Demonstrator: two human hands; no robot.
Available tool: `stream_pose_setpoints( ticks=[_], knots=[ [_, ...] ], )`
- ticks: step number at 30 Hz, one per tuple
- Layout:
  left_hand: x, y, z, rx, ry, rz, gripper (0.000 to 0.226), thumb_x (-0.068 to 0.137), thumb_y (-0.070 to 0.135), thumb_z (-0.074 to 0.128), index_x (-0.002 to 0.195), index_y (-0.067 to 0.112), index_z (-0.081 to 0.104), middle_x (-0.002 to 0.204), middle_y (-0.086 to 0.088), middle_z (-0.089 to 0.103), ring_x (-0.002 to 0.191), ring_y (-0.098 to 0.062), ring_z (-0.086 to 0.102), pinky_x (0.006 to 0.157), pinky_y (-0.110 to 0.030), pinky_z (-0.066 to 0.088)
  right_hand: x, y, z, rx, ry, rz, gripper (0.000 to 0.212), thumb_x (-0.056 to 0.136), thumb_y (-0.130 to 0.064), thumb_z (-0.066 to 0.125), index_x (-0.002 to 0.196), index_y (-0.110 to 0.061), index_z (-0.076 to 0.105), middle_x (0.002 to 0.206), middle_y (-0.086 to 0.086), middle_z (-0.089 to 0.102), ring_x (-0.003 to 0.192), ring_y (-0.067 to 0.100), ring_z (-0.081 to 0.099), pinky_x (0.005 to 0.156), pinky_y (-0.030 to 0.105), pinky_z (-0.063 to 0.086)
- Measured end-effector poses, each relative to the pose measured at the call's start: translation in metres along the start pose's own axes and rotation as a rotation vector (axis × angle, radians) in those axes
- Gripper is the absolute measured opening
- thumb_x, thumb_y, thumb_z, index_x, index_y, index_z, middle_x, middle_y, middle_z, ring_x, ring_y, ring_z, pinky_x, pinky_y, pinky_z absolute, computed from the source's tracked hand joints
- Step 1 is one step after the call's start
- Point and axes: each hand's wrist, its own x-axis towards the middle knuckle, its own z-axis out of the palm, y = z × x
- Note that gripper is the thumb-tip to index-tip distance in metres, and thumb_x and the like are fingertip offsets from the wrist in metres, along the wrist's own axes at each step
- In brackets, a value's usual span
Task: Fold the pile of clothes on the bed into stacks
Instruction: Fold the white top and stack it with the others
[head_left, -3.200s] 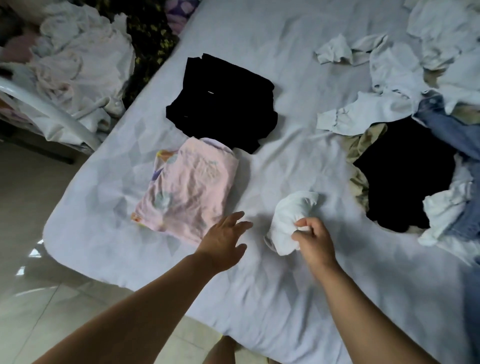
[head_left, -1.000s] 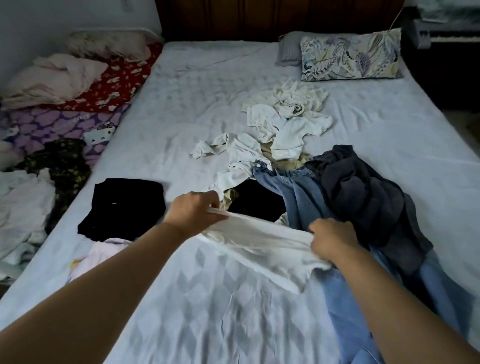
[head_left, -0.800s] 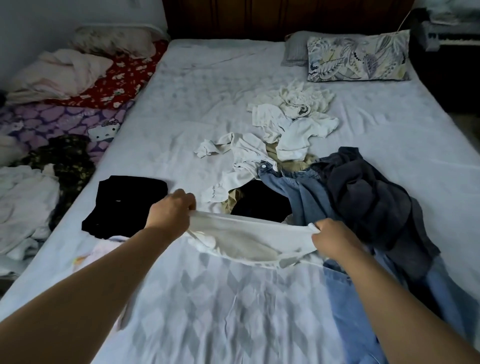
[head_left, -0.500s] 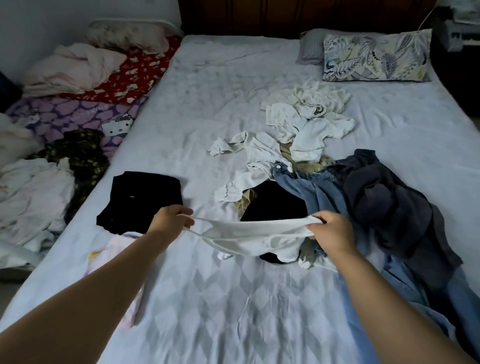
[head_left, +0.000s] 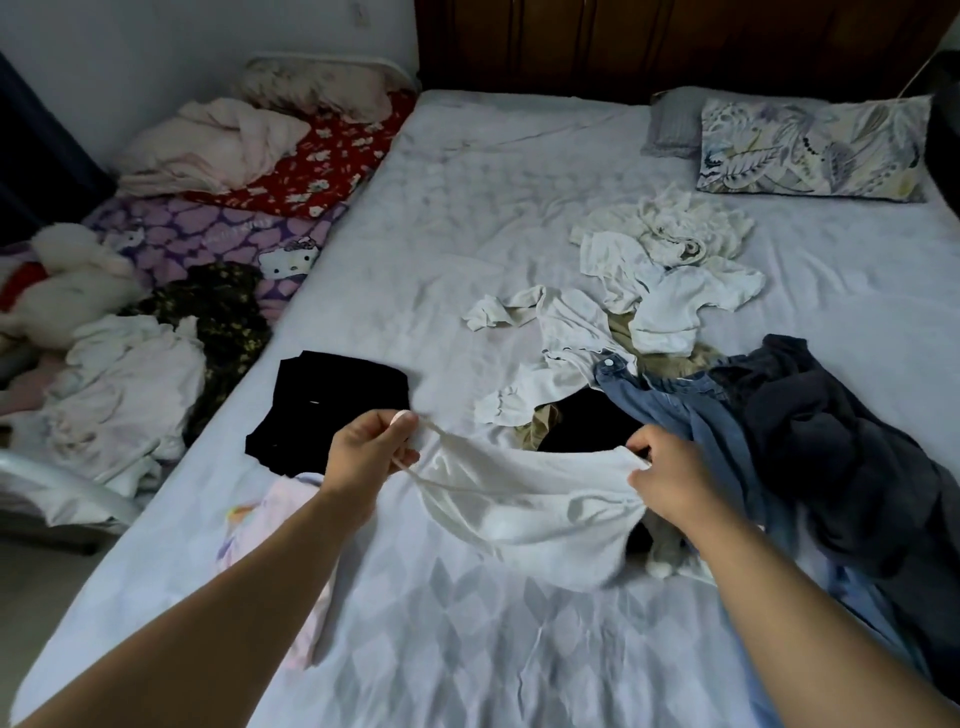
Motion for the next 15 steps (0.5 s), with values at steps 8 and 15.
stream_pose_setpoints(
  ticks=[8,15],
  knots=[
    [0.014,0.007,-0.015,-0.011,0.144,0.091,0.015,0.089,0.016,0.063,0.075,0.014,0.064,0.041,0.007,0.051,0.041,-0.004,0.05,0.047,-0.022,0.043,0.01,-0.024,-0.007,-0.016,-0.013,0.088,0.035,0.078,-0.009,0.068,0.055,-0.012,0.042,0.053,0.001,0.039,0.05,0.018,0.037,0.049,0.027,0.025],
    [0.021,0.008,-0.02,-0.025,0.15,0.095,0.015,0.089,0.017,0.064,0.075,0.014,0.064,0.042,0.01,0.051,0.043,-0.006,0.05,0.044,-0.021,0.044,0.002,-0.046,0.001,0.628,-0.089,0.144,0.012,0.081,-0.001,0.068,0.074,-0.008,0.063,0.068,0.005,0.061,0.059,0.015,0.05,0.052,0.023,0.04]
  ],
)
